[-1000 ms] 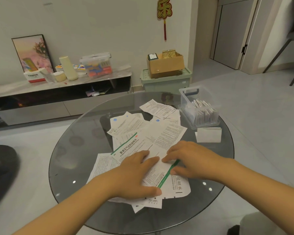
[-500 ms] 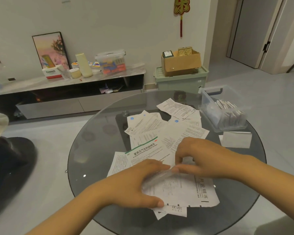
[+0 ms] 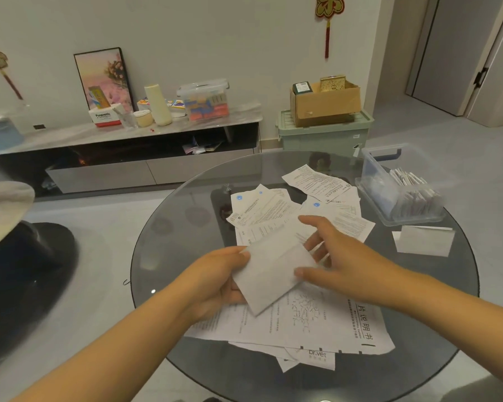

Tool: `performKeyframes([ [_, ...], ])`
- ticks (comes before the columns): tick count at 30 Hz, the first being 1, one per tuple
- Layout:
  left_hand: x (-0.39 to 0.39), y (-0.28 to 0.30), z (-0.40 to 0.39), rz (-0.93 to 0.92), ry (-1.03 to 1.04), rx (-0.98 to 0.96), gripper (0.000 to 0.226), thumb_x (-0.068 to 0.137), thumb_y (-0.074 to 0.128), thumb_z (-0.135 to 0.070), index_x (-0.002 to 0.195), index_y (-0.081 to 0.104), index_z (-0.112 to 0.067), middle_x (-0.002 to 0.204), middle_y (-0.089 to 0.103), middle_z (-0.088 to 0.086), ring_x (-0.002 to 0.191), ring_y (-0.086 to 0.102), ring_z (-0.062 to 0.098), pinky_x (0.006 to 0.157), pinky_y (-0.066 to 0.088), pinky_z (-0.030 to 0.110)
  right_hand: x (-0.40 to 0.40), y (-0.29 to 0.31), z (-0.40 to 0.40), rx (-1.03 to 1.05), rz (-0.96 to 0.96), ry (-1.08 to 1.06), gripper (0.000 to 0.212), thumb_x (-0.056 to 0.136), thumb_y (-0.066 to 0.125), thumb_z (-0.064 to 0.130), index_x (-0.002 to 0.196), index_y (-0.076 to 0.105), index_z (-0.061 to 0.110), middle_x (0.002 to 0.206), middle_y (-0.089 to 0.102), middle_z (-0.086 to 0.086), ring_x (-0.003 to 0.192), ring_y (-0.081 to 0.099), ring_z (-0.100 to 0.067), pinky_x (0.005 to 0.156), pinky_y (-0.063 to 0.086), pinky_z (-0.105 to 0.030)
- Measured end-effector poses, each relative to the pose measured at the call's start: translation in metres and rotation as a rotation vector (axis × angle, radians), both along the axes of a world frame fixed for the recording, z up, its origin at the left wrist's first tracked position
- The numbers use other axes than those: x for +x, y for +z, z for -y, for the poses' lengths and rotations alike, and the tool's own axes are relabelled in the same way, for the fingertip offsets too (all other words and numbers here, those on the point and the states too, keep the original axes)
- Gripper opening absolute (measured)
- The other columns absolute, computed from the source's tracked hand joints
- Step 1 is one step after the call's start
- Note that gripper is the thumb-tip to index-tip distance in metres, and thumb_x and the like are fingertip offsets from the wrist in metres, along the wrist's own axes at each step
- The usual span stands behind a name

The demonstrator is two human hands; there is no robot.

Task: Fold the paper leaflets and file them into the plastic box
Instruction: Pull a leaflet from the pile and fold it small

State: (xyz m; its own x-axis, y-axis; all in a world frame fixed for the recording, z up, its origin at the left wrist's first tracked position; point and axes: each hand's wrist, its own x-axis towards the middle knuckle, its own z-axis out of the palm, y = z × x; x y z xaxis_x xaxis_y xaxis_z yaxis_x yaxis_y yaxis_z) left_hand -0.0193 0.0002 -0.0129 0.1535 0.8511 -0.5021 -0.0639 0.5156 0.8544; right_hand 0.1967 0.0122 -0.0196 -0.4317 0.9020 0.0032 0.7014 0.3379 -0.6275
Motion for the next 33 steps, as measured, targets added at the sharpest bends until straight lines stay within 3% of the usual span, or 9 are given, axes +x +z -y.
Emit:
performKeyframes([
  [4, -0.001, -0.009, -0.002, -0.526, -0.006, 0.290, 0.031, 0.096, 0.048, -0.011, 0.123, 0.048, -0.026, 0.098, 0.068, -0.011, 0.084, 0.067, 0.009, 0.072, 0.053, 0.026, -0.005, -0.010, 0.005, 0.285, 0.315, 0.145, 0.058, 0.088, 0.056, 0.046, 0.139, 0.028, 0.046, 0.143, 0.020, 0.011, 0.130, 0.024, -0.011, 0.104, 0.027, -0.027],
  [7, -0.007, -0.016, -0.002, -0.925, -0.182, 0.572, 0.051, 0.089, 0.060, -0.022, 0.133, 0.039, -0.038, 0.121, 0.044, -0.014, 0.111, 0.047, 0.004, 0.092, 0.033, 0.018, -0.008, -0.015, 0.002, 0.278, 0.413, 0.218, 0.044, 0.093, 0.047, 0.046, 0.136, 0.042, 0.040, 0.144, 0.028, 0.012, 0.133, 0.018, -0.011, 0.104, 0.017, -0.027],
  [11, -0.004, -0.024, 0.002, -1.157, -0.348, 0.667, 0.037, 0.078, 0.062, -0.054, 0.113, 0.052, -0.047, 0.128, 0.034, -0.020, 0.131, 0.024, 0.010, 0.099, 0.009, 0.023, -0.010, -0.019, -0.001, 0.273, 0.447, 0.218, 0.043, 0.096, 0.042, 0.043, 0.138, 0.042, 0.037, 0.143, 0.035, 0.014, 0.134, 0.019, -0.010, 0.104, 0.019, -0.028],
  [16, 0.001, -0.028, 0.005, -1.281, -0.526, 0.686, 0.058, 0.076, 0.056, -0.065, 0.129, 0.044, -0.042, 0.131, 0.037, -0.017, 0.127, 0.029, 0.012, 0.106, 0.021, 0.028, -0.014, -0.018, -0.002, 0.293, 0.402, 0.201, 0.039, 0.095, 0.045, 0.042, 0.133, 0.049, 0.034, 0.138, 0.042, 0.015, 0.131, 0.023, -0.009, 0.104, 0.018, -0.027],
  [21, 0.004, -0.012, 0.003, -1.377, -0.566, 0.879, 0.029, 0.093, 0.044, -0.040, 0.113, 0.063, -0.029, 0.117, 0.062, -0.012, 0.100, 0.056, 0.011, 0.090, 0.041, 0.027, -0.017, -0.018, -0.003, 0.336, 0.333, 0.195, 0.036, 0.093, 0.049, 0.042, 0.127, 0.054, 0.031, 0.132, 0.045, 0.014, 0.127, 0.027, -0.010, 0.102, 0.018, -0.025],
  [25, 0.008, -0.006, 0.006, -1.205, -0.498, 0.813, 0.027, 0.097, 0.042, -0.031, 0.099, 0.068, -0.025, 0.094, 0.069, -0.008, 0.081, 0.060, 0.010, 0.072, 0.047, 0.025, -0.016, -0.015, -0.008, 0.359, 0.286, 0.189, 0.029, 0.093, 0.050, 0.041, 0.113, 0.064, 0.025, 0.125, 0.053, 0.012, 0.123, 0.032, -0.009, 0.096, 0.019, -0.023],
  [29, 0.009, -0.011, 0.008, -0.985, -0.425, 0.687, 0.021, 0.095, 0.046, -0.026, 0.087, 0.064, -0.018, 0.083, 0.064, -0.007, 0.072, 0.053, 0.005, 0.063, 0.040, 0.017, -0.010, -0.006, -0.011, 0.129, 0.136, 0.092, 0.023, 0.086, 0.057, 0.046, 0.069, 0.056, 0.031, 0.086, 0.059, 0.006, 0.096, 0.044, -0.016, 0.076, 0.033, -0.027],
  [31, 0.010, -0.015, 0.007, -0.965, -0.442, 0.671, 0.011, 0.093, 0.051, -0.023, 0.093, 0.061, -0.027, 0.091, 0.063, -0.014, 0.083, 0.055, 0.003, 0.070, 0.040, 0.014, -0.008, -0.009, -0.010, 0.037, 0.133, 0.040, 0.027, 0.083, 0.060, 0.048, 0.064, 0.049, 0.032, 0.076, 0.057, 0.008, 0.087, 0.045, -0.016, 0.063, 0.032, -0.025],
  [33, 0.011, -0.020, 0.007, -0.987, -0.457, 0.669, 0.020, 0.091, 0.055, -0.021, 0.107, 0.058, -0.033, 0.101, 0.059, -0.017, 0.094, 0.053, 0.003, 0.081, 0.040, 0.015, -0.010, -0.016, -0.009, 0.003, 0.177, 0.023, 0.025, 0.082, 0.061, 0.049, 0.068, 0.047, 0.035, 0.083, 0.056, 0.009, 0.093, 0.045, -0.017, 0.071, 0.037, -0.027],
])
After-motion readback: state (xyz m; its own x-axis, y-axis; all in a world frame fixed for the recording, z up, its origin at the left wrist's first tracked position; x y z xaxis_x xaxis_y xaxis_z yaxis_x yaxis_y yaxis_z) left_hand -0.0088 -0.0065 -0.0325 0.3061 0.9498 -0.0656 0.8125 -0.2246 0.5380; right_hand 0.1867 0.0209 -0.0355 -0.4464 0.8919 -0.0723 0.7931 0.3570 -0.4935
